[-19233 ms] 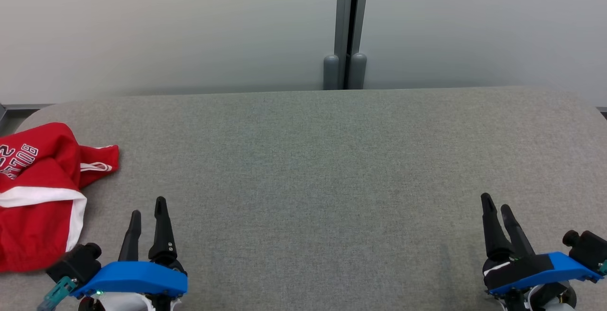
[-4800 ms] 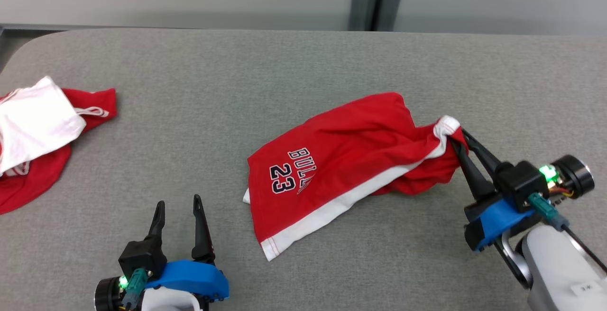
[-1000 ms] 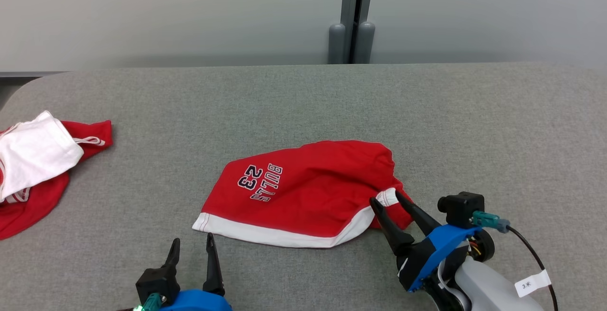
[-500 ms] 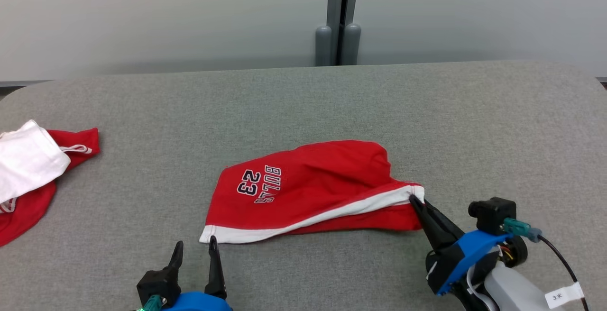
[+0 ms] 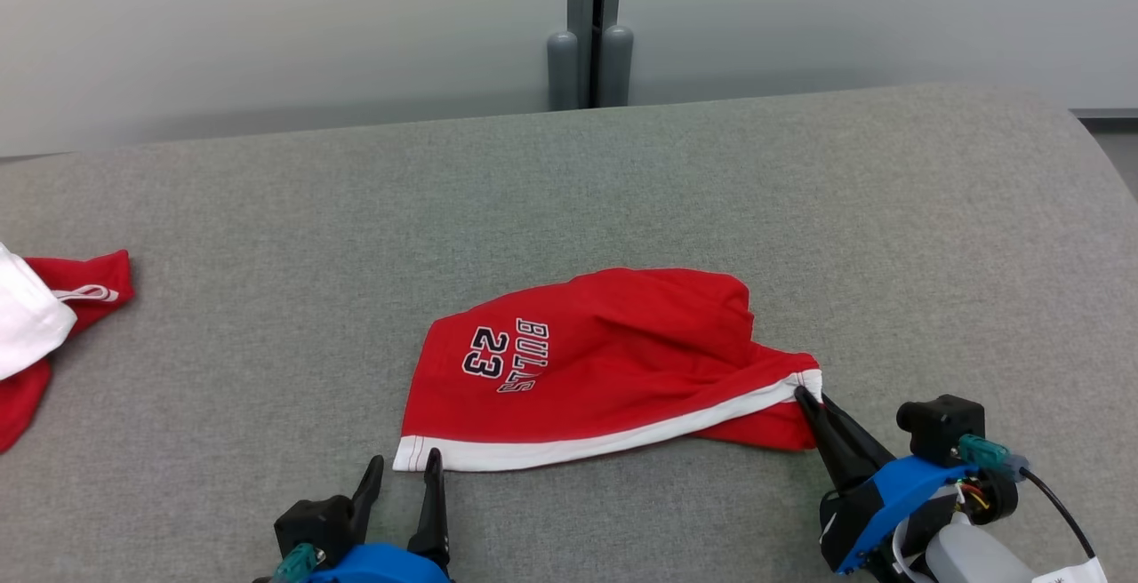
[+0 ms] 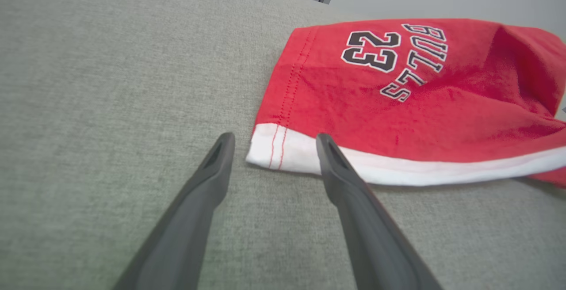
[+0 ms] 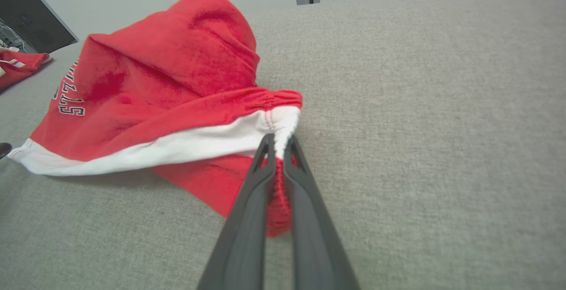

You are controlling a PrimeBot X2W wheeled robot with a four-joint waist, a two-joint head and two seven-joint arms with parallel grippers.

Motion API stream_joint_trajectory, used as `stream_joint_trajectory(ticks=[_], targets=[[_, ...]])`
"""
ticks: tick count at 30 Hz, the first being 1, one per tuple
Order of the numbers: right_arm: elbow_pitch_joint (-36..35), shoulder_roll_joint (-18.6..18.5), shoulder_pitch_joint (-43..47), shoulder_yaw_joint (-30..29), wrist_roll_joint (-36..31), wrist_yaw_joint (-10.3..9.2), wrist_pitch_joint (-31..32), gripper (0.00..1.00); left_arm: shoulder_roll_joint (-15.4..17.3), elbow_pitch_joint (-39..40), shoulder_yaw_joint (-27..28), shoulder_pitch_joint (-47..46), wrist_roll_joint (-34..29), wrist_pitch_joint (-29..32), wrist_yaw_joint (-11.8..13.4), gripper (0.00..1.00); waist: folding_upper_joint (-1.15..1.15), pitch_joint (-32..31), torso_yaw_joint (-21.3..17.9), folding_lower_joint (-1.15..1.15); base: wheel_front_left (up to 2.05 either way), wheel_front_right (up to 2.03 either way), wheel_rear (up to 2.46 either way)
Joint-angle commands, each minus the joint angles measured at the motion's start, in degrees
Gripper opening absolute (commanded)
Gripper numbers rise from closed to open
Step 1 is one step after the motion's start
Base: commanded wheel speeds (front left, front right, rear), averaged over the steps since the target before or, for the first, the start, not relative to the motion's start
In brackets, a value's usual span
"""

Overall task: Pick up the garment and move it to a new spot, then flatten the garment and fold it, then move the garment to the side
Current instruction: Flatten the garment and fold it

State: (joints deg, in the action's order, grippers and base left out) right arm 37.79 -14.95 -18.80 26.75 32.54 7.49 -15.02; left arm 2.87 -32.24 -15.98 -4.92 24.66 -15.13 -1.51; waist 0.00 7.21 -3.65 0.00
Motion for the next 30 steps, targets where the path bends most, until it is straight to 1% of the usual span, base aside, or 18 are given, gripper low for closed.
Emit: stream_joint_trajectory(ticks=[1, 8, 9, 10, 11, 13, 17, 21, 26, 30], targets=[[-0.35, 0.13, -0.08, -0.18, -0.65, 0.01, -0.21, 0.00, 0.02, -0.76, -0.29, -1.24, 0.56, -0.03, -0.16, 1.00, 0.00, 0.46, -0.36, 0.00, 0.00, 0.00, 0.00], [-1.03, 0.82, -1.03, -0.42, -1.45, 0.01, -0.21, 0.00, 0.02, -4.07, -0.82, -3.59, 1.03, -0.01, 0.51, 1.00, 0.00, 2.14, -1.50, 0.00, 0.00, 0.00, 0.00], [-1.13, 0.82, -1.10, -0.54, -1.60, 0.01, -0.21, 0.00, 0.02, -4.39, -0.96, -3.68, 1.13, 0.05, 0.52, 0.89, 0.00, 2.30, -1.59, 0.00, 0.00, 0.00, 0.00], [-1.24, 0.82, -1.14, -0.65, -1.65, 0.01, -0.21, 0.00, 0.02, -4.59, -1.01, -3.80, 1.30, 0.06, 0.67, 0.67, 0.00, 2.41, -1.64, 0.00, 0.00, 0.00, 0.00], [-1.33, 0.87, -1.18, -0.73, -1.72, 0.01, -0.21, 0.00, 0.01, -5.07, -1.27, -3.73, 1.23, 0.06, 0.96, 0.42, 0.00, 2.52, -1.69, 0.00, 0.00, 0.00, 0.00], [-1.38, 0.88, -1.43, -0.98, -1.75, 0.01, -0.21, 0.00, -0.05, -5.48, -1.67, -3.92, 1.38, 0.07, 1.09, 0.00, 0.00, 2.73, -1.73, 0.00, 0.00, 0.00, 0.00], [-2.98, 1.10, -1.85, -2.28, -2.16, 0.01, -0.21, 0.00, -0.02, -3.95, -1.34, -4.45, 0.52, 0.04, 1.40, 0.00, 0.00, 2.54, -1.52, 0.00, 0.00, 0.00, 0.00], [-7.80, 1.38, -1.78, -4.77, -3.00, 0.01, -0.21, 0.00, 0.05, 1.74, 1.34, -5.07, -0.81, -0.03, 1.45, 0.00, 0.00, 0.69, -0.99, 0.00, 0.00, 0.00, 0.00], [-15.02, 0.49, -3.03, -6.20, -3.68, 0.01, -0.21, 0.00, 0.16, 10.73, 5.82, -8.20, -5.67, -0.10, -0.22, 0.00, 0.00, -3.26, -0.20, 0.00, 0.00, 0.00, 0.00], [-19.83, -1.03, -5.91, -6.05, -3.37, 0.01, -0.21, 0.00, 1.62, 15.59, 8.36, -13.01, -8.93, -0.08, -1.68, 0.00, 0.00, -5.62, 0.32, 0.00, 0.00, 0.00, 0.00]])
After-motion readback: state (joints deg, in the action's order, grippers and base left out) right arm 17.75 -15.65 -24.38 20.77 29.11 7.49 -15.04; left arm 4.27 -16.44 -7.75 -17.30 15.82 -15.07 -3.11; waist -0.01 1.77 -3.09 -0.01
